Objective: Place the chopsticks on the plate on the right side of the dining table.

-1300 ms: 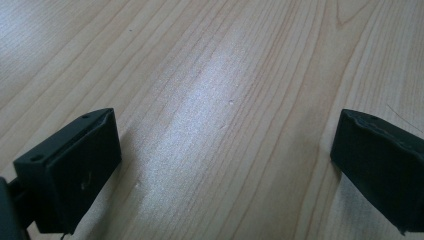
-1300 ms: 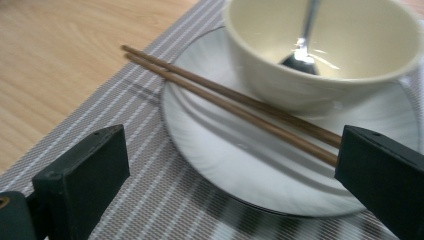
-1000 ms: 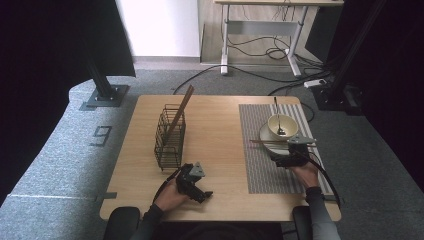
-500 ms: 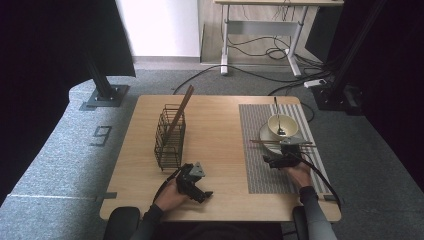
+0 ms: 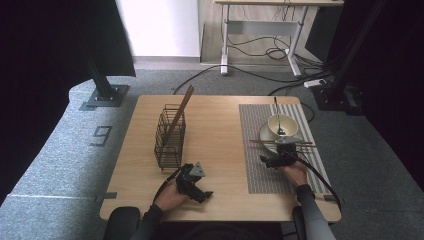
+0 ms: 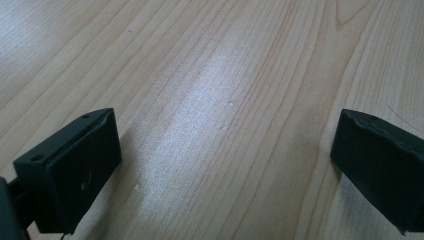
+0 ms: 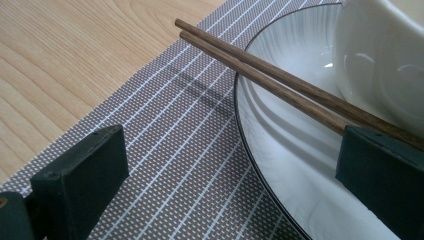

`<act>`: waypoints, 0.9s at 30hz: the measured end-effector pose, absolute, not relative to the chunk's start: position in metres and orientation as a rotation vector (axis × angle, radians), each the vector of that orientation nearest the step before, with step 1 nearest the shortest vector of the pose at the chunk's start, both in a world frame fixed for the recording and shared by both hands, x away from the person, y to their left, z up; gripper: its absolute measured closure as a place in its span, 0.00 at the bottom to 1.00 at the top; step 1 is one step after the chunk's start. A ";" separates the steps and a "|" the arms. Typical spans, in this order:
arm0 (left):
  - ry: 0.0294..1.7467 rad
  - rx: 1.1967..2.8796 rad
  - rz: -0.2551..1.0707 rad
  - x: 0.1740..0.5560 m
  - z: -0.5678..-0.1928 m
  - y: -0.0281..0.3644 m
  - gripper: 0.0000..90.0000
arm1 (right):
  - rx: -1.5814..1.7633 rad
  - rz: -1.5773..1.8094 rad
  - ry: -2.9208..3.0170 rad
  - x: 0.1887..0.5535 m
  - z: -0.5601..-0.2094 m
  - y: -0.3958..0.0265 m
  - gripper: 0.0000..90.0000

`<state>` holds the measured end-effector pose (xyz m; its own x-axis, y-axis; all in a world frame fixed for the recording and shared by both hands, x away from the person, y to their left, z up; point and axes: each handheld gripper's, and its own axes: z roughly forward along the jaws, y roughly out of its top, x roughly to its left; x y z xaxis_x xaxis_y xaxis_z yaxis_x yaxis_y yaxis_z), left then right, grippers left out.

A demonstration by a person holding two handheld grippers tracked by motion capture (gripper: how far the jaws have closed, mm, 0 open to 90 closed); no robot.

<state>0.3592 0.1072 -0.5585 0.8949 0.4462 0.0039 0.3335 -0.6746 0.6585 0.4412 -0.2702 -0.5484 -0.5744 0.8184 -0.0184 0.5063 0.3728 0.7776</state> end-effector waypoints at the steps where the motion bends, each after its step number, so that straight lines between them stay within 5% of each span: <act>1: 0.556 2.370 0.214 0.359 -0.558 0.107 0.00 | 1.152 1.046 2.239 0.442 -0.549 -0.270 0.00; 27: 0.555 2.370 0.215 0.359 -0.558 0.107 0.00 | 1.279 0.988 2.168 0.442 -0.550 -0.304 0.00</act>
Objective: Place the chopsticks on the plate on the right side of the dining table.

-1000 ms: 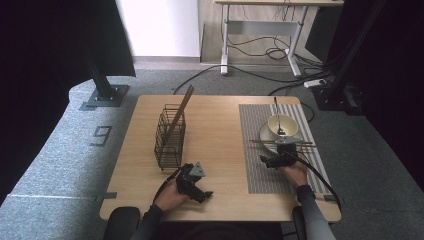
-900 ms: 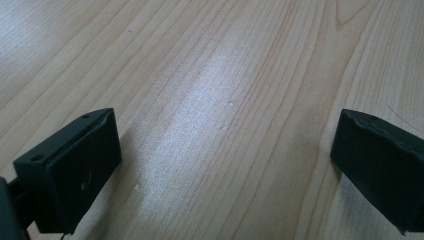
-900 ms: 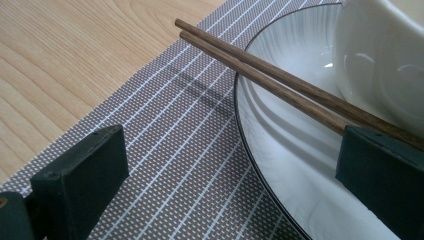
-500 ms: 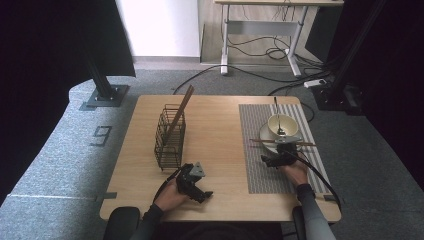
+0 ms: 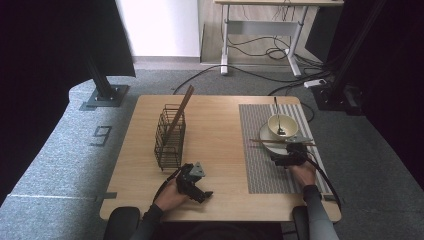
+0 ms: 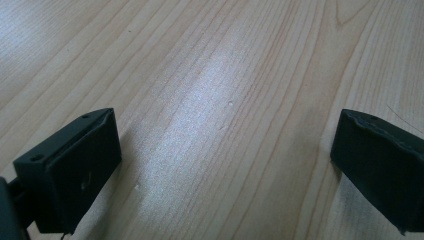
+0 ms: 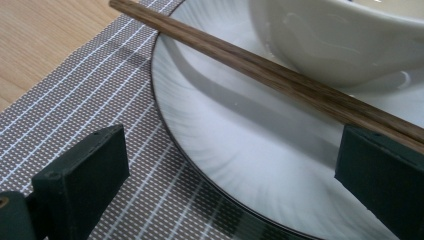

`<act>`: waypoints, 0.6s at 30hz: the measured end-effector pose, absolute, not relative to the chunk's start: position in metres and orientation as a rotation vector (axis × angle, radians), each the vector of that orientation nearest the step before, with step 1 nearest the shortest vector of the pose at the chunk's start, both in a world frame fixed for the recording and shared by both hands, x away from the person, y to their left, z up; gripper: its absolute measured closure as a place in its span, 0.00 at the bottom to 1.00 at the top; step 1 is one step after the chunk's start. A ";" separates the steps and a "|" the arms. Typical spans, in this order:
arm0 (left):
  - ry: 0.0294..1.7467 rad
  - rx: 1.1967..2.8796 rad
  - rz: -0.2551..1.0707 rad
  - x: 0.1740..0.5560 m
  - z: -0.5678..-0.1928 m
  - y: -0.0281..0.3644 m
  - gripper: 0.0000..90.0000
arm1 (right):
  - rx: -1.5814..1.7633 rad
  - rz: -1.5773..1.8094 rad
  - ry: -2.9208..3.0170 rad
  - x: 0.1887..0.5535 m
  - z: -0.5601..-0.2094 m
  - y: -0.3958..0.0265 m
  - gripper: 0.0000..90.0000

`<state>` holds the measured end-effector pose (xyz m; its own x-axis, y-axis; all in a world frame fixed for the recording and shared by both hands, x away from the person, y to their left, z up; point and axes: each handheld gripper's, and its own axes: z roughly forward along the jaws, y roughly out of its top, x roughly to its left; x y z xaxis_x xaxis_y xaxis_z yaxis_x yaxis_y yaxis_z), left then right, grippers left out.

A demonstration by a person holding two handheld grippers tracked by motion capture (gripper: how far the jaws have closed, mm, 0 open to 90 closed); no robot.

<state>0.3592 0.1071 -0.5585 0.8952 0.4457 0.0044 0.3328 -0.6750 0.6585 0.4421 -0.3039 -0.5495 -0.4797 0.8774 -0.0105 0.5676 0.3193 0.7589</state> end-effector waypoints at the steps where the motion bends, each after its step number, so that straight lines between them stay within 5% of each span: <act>1: 0.556 2.369 0.214 0.359 -0.559 0.107 0.00 | 1.279 0.989 2.164 0.442 -0.550 -0.305 0.00; 18: 0.556 2.370 0.214 0.359 -0.558 0.107 0.00 | 1.281 0.956 2.169 0.442 -0.548 -0.311 0.00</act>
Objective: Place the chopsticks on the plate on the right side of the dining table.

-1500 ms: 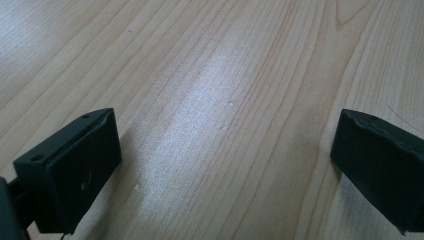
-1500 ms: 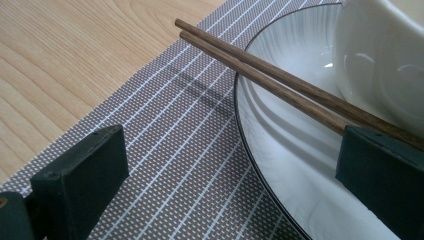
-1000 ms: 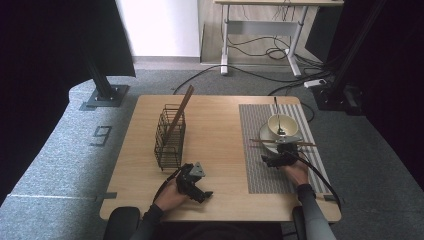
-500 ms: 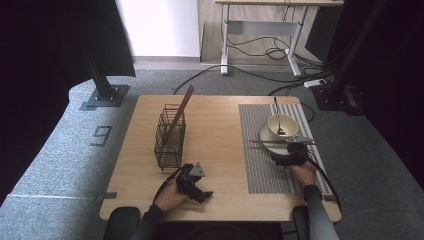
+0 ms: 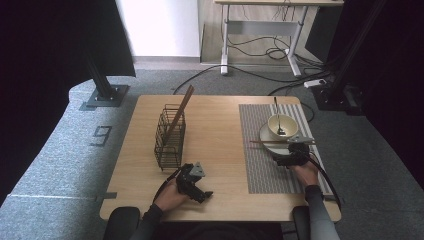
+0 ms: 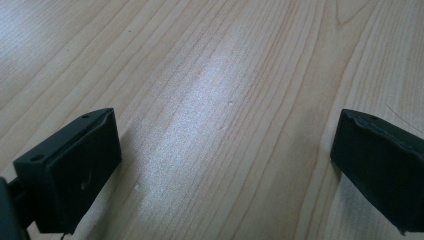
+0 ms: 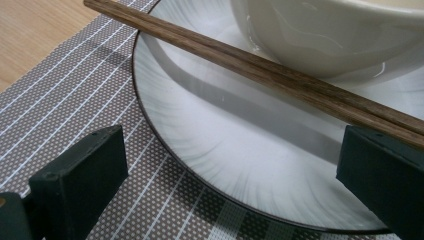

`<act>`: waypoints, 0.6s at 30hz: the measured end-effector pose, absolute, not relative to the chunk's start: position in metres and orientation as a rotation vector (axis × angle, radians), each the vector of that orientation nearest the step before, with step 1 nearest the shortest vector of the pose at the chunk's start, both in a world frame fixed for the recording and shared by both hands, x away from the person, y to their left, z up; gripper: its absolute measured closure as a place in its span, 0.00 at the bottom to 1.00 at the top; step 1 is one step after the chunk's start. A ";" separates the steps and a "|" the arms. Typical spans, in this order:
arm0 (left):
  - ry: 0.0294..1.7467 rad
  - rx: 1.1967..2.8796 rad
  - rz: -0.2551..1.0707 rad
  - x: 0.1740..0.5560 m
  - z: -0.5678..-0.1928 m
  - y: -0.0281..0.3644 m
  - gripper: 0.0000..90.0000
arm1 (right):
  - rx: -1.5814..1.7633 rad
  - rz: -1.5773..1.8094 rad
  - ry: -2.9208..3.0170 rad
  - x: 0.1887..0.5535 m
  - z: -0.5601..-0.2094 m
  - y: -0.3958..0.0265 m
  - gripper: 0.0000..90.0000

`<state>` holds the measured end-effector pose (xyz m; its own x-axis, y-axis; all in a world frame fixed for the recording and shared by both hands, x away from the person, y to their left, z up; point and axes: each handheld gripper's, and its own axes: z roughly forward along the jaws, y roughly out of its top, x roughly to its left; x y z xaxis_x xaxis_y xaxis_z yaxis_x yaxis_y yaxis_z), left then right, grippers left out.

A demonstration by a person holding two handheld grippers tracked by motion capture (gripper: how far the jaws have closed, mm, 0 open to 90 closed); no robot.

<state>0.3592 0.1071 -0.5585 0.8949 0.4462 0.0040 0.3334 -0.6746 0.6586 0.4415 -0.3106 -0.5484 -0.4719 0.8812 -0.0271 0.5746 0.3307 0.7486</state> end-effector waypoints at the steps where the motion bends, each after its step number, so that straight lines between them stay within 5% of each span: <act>1: 0.556 2.370 0.214 0.359 -0.558 0.107 0.00 | 1.282 0.958 2.162 0.441 -0.547 -0.312 0.00; 18: 0.556 2.370 0.215 0.359 -0.558 0.107 0.00 | 1.375 0.885 1.934 0.432 -0.535 -0.343 0.00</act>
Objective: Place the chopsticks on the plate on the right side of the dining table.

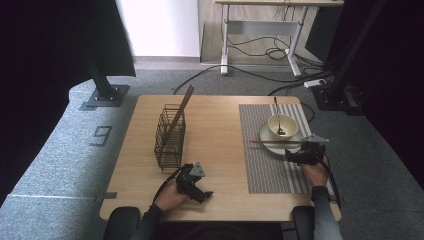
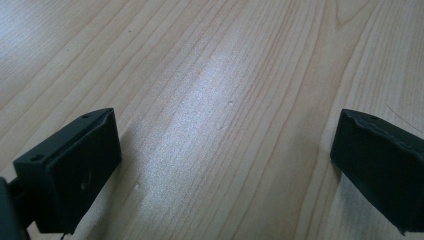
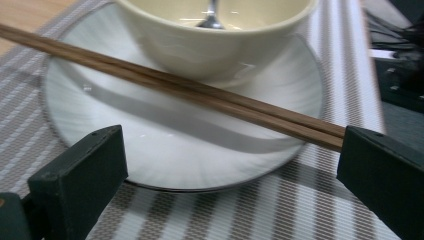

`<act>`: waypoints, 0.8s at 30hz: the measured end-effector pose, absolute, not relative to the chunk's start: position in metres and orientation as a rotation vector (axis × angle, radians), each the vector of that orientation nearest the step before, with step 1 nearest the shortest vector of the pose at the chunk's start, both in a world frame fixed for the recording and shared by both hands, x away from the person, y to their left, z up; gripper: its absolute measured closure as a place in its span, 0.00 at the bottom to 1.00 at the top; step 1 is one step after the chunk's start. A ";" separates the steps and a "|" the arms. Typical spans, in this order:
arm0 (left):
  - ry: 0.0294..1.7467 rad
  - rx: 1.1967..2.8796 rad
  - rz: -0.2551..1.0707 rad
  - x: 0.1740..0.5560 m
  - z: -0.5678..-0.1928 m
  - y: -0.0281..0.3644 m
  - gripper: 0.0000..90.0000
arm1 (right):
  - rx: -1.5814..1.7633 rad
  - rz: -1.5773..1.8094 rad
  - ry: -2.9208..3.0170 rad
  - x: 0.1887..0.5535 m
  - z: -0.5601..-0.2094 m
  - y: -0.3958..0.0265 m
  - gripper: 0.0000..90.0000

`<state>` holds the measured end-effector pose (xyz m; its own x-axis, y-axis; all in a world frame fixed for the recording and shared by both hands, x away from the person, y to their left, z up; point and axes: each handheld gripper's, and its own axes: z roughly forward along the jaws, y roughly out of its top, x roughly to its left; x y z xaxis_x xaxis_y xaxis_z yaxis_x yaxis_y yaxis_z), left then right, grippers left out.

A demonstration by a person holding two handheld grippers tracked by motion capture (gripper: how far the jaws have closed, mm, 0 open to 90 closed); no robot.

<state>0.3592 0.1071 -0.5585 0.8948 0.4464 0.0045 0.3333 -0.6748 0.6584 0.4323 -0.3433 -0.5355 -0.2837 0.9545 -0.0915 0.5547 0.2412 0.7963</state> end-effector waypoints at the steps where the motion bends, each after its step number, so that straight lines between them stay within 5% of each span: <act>1: 0.556 2.370 0.215 0.359 -0.558 0.107 0.00 | 1.379 0.887 1.915 0.432 -0.536 -0.345 0.00; 24: 0.557 2.369 0.213 0.359 -0.559 0.107 0.00 | 1.485 0.905 1.768 0.439 -0.552 -0.374 0.01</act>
<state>0.3591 0.1070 -0.5585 0.8948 0.4465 0.0027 0.3344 -0.6742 0.6585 0.4387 -0.3737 -0.5518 -0.1476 0.9879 -0.0474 0.5396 0.1206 0.8333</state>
